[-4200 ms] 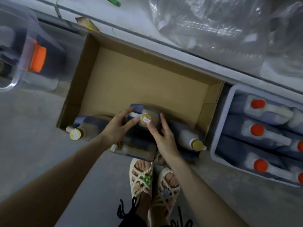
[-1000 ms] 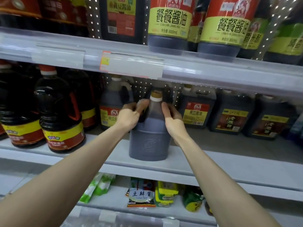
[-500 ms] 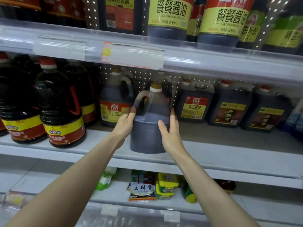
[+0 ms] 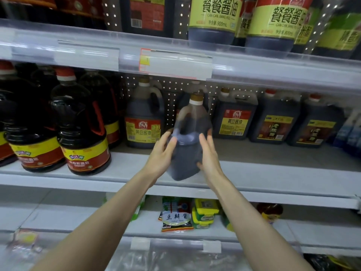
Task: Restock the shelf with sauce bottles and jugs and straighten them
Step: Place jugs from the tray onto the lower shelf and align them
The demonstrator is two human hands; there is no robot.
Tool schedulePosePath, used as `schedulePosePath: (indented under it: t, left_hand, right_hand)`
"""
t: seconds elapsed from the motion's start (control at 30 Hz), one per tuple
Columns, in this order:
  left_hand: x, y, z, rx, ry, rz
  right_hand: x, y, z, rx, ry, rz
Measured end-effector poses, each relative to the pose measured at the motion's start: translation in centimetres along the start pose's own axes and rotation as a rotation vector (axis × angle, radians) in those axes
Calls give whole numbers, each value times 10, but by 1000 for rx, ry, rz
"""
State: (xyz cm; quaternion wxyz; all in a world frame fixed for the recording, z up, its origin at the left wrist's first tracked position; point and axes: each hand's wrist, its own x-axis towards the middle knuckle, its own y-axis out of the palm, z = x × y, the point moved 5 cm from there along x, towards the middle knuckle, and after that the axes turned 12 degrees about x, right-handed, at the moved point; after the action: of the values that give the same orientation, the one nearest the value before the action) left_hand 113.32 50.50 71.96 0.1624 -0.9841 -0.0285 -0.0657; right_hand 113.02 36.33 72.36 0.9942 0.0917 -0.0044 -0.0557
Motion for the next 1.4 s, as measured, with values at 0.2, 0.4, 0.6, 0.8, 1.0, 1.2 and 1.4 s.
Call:
schedulePosePath:
  t: [0.2,0.4,0.6,0.8,1.0,1.2,1.4]
  left_hand:
    - [-8,-3,3,39,3,34]
    - [-8,0,16,-131,-142,45]
    - [-28,14,1,-112,-91,62]
    - [-44,37,-6,3,-29,156]
    - [-43,23,-9,4,-10,151]
    - [-23,8,-17,-17,-17,83]
    - [8,5,-14,-1,-5,46]
  right_hand:
    - [2,4,6,60,66,-21]
    - [-26,15,-8,-11,23,8]
    - [-17,8,-1,-7,52,-3]
    - [-6,-11,11,-67,65,-52]
    - [-9,-4,13,-143,-91,-189]
    - [-7,-4,8,-181,-166,-278]
    - [7,-22,7,-60,-127,-165]
